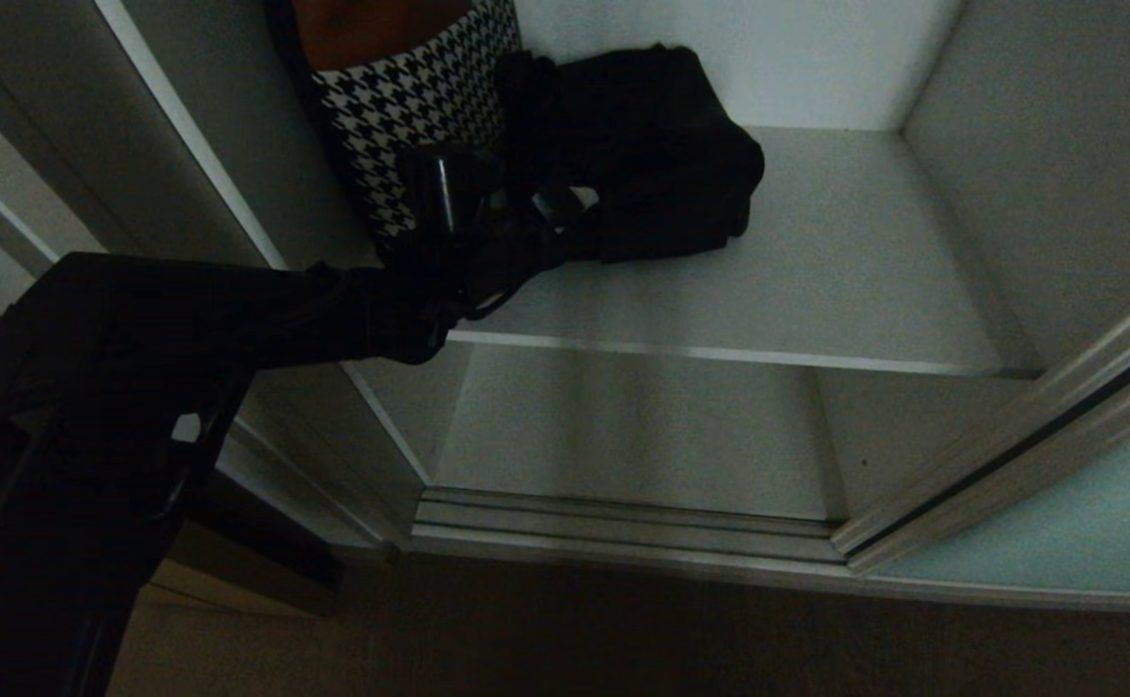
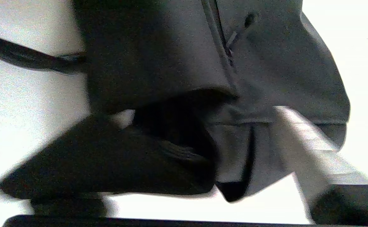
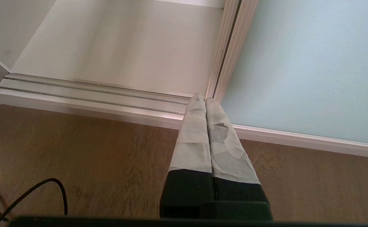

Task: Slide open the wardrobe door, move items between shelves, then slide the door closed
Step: Place the bag on the lower shelf

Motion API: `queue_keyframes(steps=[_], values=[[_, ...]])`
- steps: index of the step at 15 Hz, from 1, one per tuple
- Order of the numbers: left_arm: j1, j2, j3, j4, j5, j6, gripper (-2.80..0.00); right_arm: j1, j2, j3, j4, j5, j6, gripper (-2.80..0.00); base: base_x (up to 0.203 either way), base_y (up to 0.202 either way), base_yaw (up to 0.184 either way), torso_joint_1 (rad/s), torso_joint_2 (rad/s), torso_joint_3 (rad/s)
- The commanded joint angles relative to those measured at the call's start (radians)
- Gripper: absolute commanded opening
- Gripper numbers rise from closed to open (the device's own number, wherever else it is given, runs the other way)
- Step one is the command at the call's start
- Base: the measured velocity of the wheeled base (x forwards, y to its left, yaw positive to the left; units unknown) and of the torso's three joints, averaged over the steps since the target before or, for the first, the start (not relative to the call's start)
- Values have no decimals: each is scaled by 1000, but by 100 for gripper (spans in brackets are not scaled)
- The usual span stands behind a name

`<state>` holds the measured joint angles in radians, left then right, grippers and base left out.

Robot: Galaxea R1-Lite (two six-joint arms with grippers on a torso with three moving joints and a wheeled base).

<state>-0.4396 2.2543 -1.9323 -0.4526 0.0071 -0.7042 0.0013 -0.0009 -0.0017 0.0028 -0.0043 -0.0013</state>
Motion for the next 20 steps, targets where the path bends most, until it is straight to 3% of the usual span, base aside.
queue_keyframes(steps=[1, 8, 14, 17, 20], values=[[3, 7, 1, -7, 9, 1, -280, 0, -1, 0, 0, 0, 0, -280, 0, 0, 0, 0, 0, 0], [16, 25, 0, -54, -9, 5, -280, 0, -1, 0, 0, 0, -1, -280, 0, 0, 0, 0, 0, 0], [1, -32, 9, -22, -15, 5, -280, 0, -2, 0, 0, 0, 0, -280, 0, 0, 0, 0, 0, 0], [-46, -141, 9, 162, -12, 21, -280, 0, -2, 0, 0, 0, 0, -280, 0, 0, 0, 0, 0, 0], [-86, -251, 22, 393, -4, 126, -280, 0, -2, 0, 1, 0, 0, -280, 0, 0, 0, 0, 0, 0]])
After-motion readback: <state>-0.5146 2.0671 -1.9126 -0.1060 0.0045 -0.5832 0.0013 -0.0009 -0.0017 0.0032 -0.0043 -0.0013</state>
